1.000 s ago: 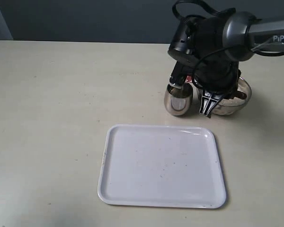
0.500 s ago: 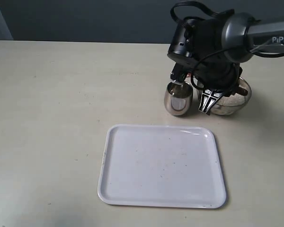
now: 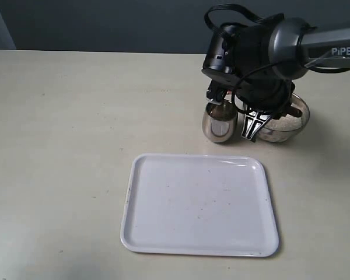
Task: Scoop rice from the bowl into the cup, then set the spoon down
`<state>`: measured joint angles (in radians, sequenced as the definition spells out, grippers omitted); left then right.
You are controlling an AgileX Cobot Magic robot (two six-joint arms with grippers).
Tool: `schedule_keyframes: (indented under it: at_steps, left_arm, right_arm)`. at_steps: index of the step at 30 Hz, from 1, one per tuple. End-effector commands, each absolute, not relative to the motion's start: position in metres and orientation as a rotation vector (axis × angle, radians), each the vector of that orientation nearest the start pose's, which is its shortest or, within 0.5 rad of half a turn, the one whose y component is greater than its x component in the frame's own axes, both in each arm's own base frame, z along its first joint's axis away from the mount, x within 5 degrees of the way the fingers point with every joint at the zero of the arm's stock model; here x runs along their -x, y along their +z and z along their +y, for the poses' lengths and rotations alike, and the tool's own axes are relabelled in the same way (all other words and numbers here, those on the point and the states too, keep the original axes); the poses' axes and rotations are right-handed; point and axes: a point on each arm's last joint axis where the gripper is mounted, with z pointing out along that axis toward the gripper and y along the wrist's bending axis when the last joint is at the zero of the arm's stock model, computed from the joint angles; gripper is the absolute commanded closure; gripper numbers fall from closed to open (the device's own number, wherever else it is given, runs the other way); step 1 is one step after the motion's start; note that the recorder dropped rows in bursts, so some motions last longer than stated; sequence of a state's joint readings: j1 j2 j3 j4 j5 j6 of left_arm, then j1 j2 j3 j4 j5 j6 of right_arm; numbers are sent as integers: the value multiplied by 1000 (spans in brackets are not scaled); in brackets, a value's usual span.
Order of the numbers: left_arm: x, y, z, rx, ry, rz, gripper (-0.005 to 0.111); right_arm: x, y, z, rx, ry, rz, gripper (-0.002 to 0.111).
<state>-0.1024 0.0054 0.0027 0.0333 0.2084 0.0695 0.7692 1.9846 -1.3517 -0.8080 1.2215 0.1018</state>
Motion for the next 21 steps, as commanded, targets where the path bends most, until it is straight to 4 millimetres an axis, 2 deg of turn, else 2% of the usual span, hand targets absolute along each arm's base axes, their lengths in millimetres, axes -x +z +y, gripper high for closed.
schedule_keyframes:
  at_steps: [1,11,17,21]
  left_arm:
    - [-56,195,-5,-159,-3,1680,106]
    - [-56,195,-5,-159,-3,1680,106]
    - [-56,195,-5,-159,-3,1680,106]
    - [-56,195,-5,-159,-3,1680,106]
  right_arm:
    - [-309,189,213,1379,-1087,2433,109]
    - [-311,192,212,1379,-1111,2404,109]
    - [-307,183,207,1389,-1150,2408,109]
    - [-307,185,206,1387,-1157,2397,109]
